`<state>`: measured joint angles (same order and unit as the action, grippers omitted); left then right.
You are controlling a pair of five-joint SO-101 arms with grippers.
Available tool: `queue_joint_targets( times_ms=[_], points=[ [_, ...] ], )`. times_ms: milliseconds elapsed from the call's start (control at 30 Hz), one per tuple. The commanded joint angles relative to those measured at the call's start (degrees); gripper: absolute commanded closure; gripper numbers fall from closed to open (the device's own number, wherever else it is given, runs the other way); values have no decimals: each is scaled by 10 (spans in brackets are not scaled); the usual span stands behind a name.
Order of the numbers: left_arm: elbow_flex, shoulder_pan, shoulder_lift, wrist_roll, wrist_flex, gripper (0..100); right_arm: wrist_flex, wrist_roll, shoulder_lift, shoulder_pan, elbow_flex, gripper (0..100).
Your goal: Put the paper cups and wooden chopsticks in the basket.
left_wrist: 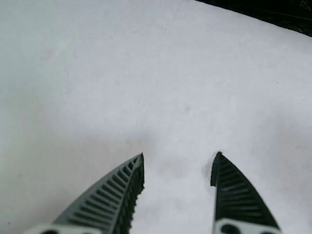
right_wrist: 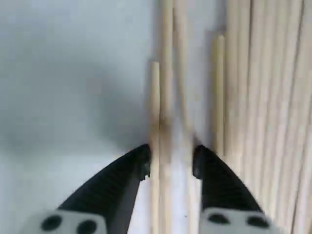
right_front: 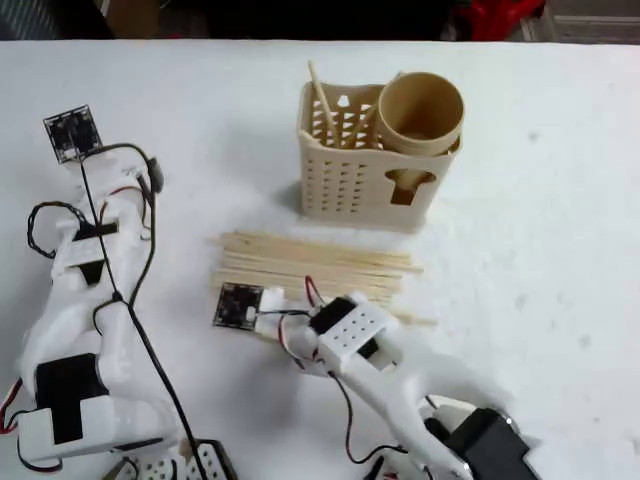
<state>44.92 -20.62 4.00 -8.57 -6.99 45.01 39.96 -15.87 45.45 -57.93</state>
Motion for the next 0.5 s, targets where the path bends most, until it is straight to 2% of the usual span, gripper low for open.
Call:
queue_joint_targets(
  times_ms=[0,33,233,467],
  points=[
    [-28,7,2,-4,-1,766,-3,8,7,-4,7,954],
    [-28,7,2,-4,-1,766,-3,8,7,-5,8,986],
    [-29,7,2,-4,-1,766,4,-12,-27,-16,14,982],
    [-29,7,2,-4,-1,766,58,-55,-211,-47,15,982]
  ],
)
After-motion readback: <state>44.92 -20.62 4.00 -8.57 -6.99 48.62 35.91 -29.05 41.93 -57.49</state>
